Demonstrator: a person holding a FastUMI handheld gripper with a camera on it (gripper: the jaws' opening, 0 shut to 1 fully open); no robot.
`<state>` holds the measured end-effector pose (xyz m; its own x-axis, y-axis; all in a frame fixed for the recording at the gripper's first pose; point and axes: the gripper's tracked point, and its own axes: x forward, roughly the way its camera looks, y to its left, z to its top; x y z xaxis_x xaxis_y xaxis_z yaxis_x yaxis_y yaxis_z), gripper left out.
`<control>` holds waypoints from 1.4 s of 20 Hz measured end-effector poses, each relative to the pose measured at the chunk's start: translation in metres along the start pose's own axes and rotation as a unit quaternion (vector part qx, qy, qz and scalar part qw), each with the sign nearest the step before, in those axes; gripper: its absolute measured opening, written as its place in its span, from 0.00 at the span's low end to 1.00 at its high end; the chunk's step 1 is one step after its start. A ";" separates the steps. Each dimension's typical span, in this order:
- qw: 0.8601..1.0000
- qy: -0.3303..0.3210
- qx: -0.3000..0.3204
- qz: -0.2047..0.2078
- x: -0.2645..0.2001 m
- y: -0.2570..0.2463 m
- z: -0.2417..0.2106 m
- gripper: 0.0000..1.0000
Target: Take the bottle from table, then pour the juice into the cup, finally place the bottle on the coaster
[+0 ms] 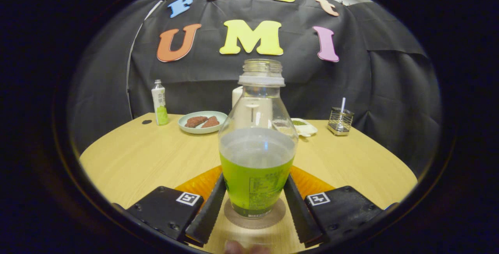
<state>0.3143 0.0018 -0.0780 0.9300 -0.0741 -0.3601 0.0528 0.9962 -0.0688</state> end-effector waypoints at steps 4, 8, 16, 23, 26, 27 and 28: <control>1.000 0.004 -0.015 -0.005 -0.010 -0.004 0.001 1.00; 1.000 -0.013 -0.016 -0.010 -0.042 -0.007 0.007 1.00; 0.997 -0.067 -0.019 -0.025 -0.144 -0.018 0.027 1.00; 0.991 -0.134 -0.004 -0.029 -0.241 -0.022 0.057 1.00; 0.988 -0.154 0.002 -0.032 -0.271 -0.026 0.061 1.00; 0.987 -0.157 0.004 -0.030 -0.278 -0.026 0.060 1.00; 0.987 -0.161 0.006 -0.026 -0.285 -0.024 0.060 1.00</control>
<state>0.0698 0.0013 0.0818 0.9932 -0.1081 -0.0429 0.1051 0.9921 -0.0682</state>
